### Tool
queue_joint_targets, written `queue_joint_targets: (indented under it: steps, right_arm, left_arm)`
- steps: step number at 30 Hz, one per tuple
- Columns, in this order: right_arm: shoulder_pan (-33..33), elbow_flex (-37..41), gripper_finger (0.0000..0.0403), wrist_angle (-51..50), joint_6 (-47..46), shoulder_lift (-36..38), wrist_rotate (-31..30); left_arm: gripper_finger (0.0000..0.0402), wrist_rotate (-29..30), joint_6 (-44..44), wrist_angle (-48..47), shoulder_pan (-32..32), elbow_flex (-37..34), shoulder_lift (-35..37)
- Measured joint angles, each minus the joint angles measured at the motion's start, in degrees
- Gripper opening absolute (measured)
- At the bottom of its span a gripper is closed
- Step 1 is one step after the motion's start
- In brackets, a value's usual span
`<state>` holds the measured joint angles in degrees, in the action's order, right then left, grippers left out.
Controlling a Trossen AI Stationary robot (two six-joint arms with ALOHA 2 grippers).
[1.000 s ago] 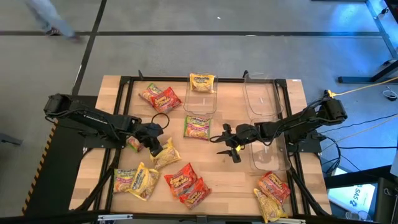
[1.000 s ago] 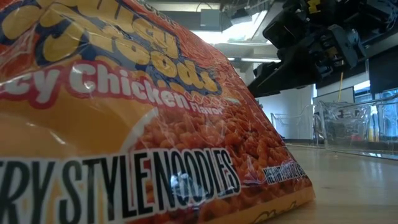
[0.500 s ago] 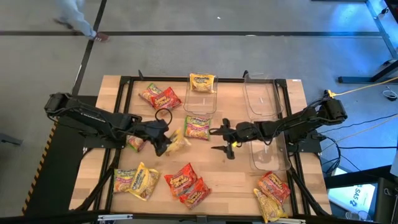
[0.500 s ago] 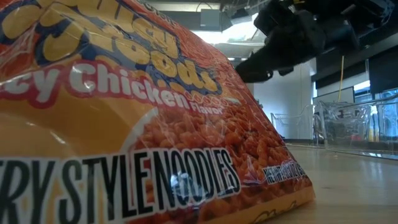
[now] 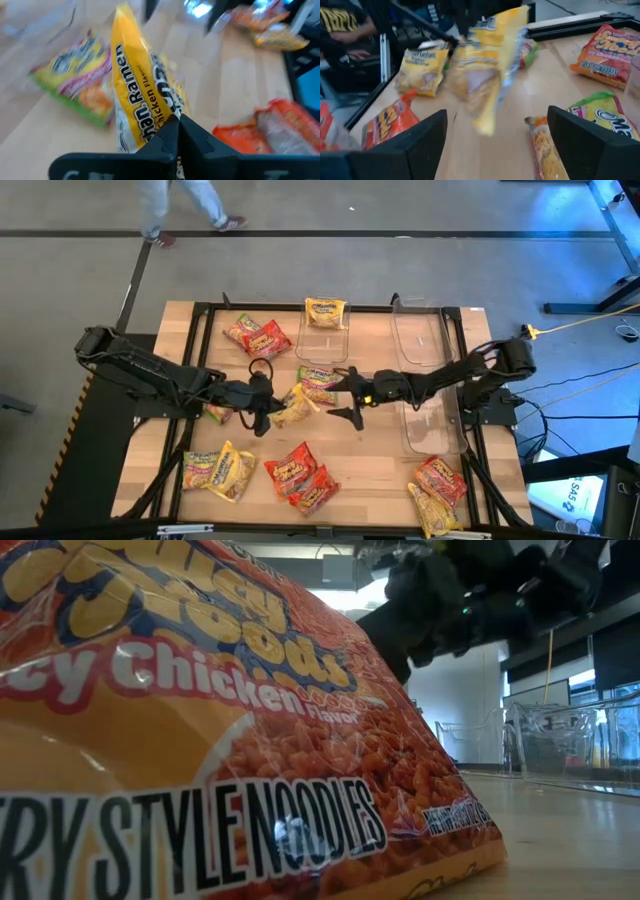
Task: Sort Maruchan noodles
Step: Put the yellow noodle pack into the top left transparent bin
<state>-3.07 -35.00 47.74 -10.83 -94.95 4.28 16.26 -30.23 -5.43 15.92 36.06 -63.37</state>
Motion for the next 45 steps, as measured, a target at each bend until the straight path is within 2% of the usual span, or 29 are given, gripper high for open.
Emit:
queue_joint_targets:
  steps: [3, 7, 12, 19, 22, 27, 30, 33, 38, 42, 45]
  right_arm:
    - [0.6, -1.2, 0.0310, 2.6, -2.3, -2.7, 2.9]
    - [0.5, -4.6, 0.0309, 0.7, -3.6, -5.9, 4.6]
    - [0.5, -8.1, 0.0309, 0.0, -4.4, -9.3, 10.8]
    - [0.5, -9.8, 0.0304, 0.2, -3.7, -10.7, 8.8]
    - [0.2, -10.2, 0.0275, 0.1, -2.0, -10.7, 8.8]
    - [0.1, -10.3, 0.0184, 0.1, 0.3, -10.7, 9.3]
    - [0.1, -10.3, 0.0128, 0.0, 1.0, -10.7, 9.9]
    - [0.1, -10.3, 0.0092, -0.1, 2.9, -10.7, 9.5]
    - [0.2, -10.3, 0.0091, -1.8, 5.3, -10.6, 8.4]
    - [0.1, -10.3, 0.0103, -8.4, 8.7, -8.7, 5.1]
    - [0.1, -10.3, 0.0096, -12.2, 10.7, -6.4, 4.0]
  left_arm:
    - [0.0000, 1.1, 1.7, 2.3, 0.5, 0.0, -1.1]
    - [0.0000, 2.3, 3.7, 5.9, 0.6, 0.0, -2.7]
    - [0.0000, 2.7, 4.2, 8.0, 0.6, 0.0, -4.5]
    - [0.0000, 2.4, 8.8, 14.0, 1.0, 0.0, -5.5]
    - [0.0000, 2.3, 10.0, 15.5, 1.0, 0.0, -5.5]
    - [0.0010, 2.2, 10.2, 15.8, 1.0, 0.0, -5.6]
    - [0.0031, 0.3, 7.9, 15.7, 0.7, 0.0, -5.5]
    - [0.0066, -0.7, 4.8, 15.5, 0.1, 0.0, -5.5]
    - [0.0141, -3.2, 2.0, 15.2, -1.8, 0.0, -5.5]
    - [0.0204, -4.8, 0.7, 13.1, -3.8, 1.0, -5.2]
    - [0.0249, -5.6, 2.2, 12.2, -5.1, 2.6, -5.2]
